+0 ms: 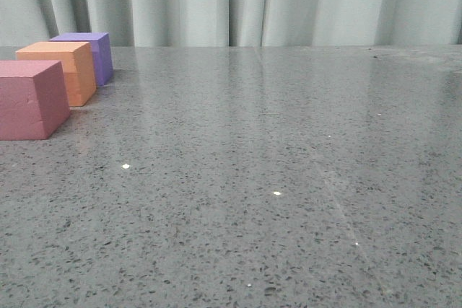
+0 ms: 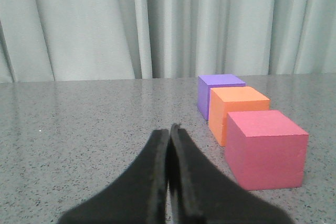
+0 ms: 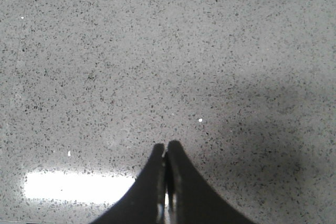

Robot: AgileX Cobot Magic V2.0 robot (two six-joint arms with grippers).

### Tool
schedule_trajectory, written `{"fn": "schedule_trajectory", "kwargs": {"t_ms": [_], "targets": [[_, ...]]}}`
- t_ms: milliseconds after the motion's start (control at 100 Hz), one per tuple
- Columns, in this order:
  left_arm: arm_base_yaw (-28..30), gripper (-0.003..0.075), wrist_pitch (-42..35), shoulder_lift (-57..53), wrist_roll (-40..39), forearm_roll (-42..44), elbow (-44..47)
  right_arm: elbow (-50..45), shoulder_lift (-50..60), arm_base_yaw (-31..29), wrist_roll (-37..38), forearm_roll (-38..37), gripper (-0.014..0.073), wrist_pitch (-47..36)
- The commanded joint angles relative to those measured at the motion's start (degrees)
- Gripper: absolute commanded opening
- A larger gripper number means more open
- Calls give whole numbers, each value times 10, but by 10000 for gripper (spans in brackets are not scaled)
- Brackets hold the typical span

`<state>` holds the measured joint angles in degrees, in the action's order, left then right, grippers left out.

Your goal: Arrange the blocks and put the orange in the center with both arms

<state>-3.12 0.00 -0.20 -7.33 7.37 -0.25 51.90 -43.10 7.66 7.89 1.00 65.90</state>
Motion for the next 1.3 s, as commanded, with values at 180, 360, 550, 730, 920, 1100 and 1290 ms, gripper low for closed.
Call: {"fn": "schedule_trajectory", "kwargs": {"t_ms": [180,360,550,730,920,1100,1290], "targets": [[1,-19,-39,-19,0,-5,31,14,3,-5,-4,0,-68,-24],[1,-19,-39,-19,0,-5,31,14,3,-5,-4,0,-68,-24],[1,-19,-39,-19,0,-5,31,5,20,-5,-5,-32,-68,-66],[1,-19,-39,-19,0,-5,31,-62,98,-5,-5,-45,-68,-219],[1,-19,-39,-19,0,-5,31,-199,192,-5,-5,-46,-68,-405],[1,-19,-39,-19,0,-5,31,-328,283,-5,-5,-46,-68,-571],[1,-19,-39,-19,0,-5,31,-432,377,-5,-5,-46,-68,-659]]}}
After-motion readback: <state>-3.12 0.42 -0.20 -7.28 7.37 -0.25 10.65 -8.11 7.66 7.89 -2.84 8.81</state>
